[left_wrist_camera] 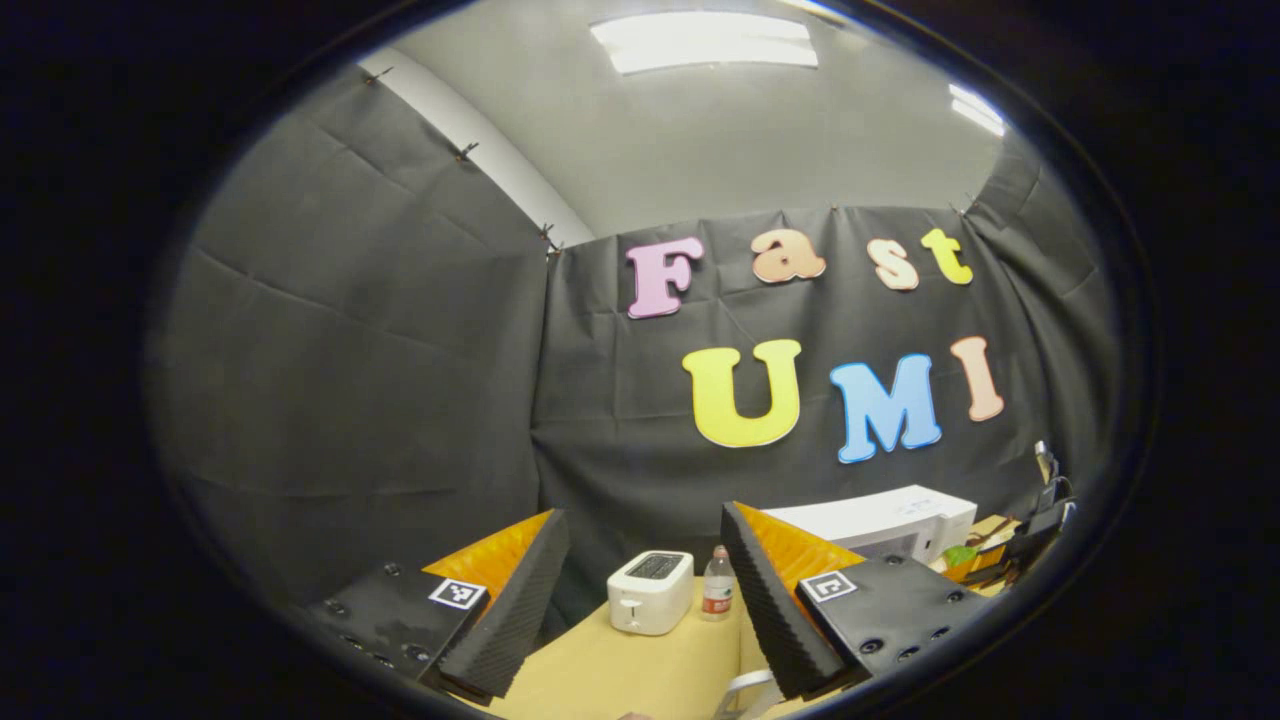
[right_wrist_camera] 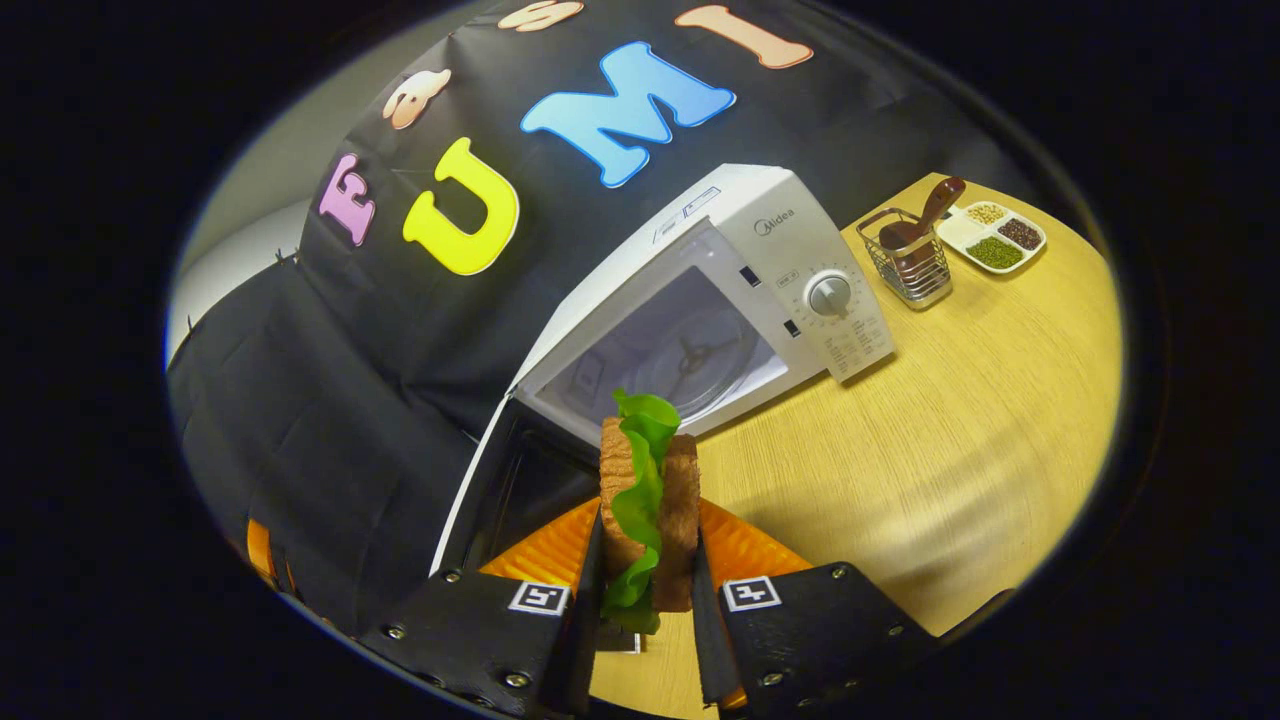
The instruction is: Open the microwave oven with the left hand, put the food in, and close the microwave oven.
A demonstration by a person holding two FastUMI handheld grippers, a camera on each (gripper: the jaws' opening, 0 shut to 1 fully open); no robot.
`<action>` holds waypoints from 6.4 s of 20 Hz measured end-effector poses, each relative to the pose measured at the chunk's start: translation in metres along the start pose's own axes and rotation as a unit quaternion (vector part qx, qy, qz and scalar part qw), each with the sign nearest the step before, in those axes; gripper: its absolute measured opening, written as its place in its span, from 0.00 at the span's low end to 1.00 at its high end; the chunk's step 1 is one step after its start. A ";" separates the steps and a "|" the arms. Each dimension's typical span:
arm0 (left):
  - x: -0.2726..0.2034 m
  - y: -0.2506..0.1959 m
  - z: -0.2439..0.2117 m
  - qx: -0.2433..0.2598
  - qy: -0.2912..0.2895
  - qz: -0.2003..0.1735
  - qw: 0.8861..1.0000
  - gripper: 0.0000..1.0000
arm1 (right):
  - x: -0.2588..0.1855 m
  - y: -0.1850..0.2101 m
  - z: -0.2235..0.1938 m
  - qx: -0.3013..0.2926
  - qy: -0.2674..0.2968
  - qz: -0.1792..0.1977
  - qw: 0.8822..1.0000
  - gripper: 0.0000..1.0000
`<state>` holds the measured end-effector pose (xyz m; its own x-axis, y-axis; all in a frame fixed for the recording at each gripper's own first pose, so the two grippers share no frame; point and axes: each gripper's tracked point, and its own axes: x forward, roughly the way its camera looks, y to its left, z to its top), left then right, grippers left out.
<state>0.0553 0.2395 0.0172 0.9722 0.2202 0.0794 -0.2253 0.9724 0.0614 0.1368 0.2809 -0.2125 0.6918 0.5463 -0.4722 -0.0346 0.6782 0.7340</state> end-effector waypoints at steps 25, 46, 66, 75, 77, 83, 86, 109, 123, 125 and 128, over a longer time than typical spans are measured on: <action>0.050 0.083 -0.074 0.040 0.077 0.035 0.996 0.98 | 0.226 -0.030 0.059 0.038 -0.138 -0.099 0.985 0.41; 0.049 0.045 -0.143 0.003 0.097 0.017 0.995 1.00 | 0.086 0.012 0.104 -0.298 -0.213 -0.164 0.916 0.98; 0.009 -0.032 -0.264 0.017 0.214 0.010 0.977 0.07 | -0.166 0.038 0.118 -0.326 -0.272 -0.091 0.901 0.98; -0.017 -0.083 -0.249 0.031 0.207 0.000 0.978 0.07 | -0.238 0.001 0.133 -0.338 -0.279 -0.087 0.895 0.98; -0.021 -0.096 -0.245 0.035 0.205 0.002 0.978 0.07 | -0.256 -0.011 0.137 -0.342 -0.283 -0.088 0.892 0.98; -0.025 -0.145 -0.228 0.039 0.196 -0.021 0.980 0.07 | -0.288 -0.044 0.136 -0.330 -0.276 -0.092 0.898 0.98; -0.021 -0.174 -0.223 0.041 0.194 -0.046 0.979 0.07 | -0.297 -0.051 0.131 -0.317 -0.273 -0.091 0.904 0.98; 0.109 -0.353 -0.247 0.014 0.200 -0.265 0.943 0.07 | -0.238 -0.052 0.162 -0.274 -0.311 -0.178 0.893 0.98; 0.178 -0.383 -0.271 0.005 0.206 -0.277 0.939 0.07 | -0.222 -0.070 0.165 -0.268 -0.311 -0.242 0.879 0.98; 0.187 -0.383 -0.273 0.003 0.214 -0.271 0.938 0.07 | -0.219 -0.070 0.164 -0.269 -0.310 -0.247 0.878 0.98; 0.187 -0.383 -0.273 -0.008 0.210 -0.271 0.939 0.07 | -0.216 -0.069 0.165 -0.270 -0.308 -0.250 0.877 0.98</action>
<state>0.3413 -0.0709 -0.2633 0.8835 -0.3000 -0.3597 0.3081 0.9507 -0.0361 0.1091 0.0352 -0.0809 0.9708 -0.1416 -0.1934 0.1621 0.9823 0.0942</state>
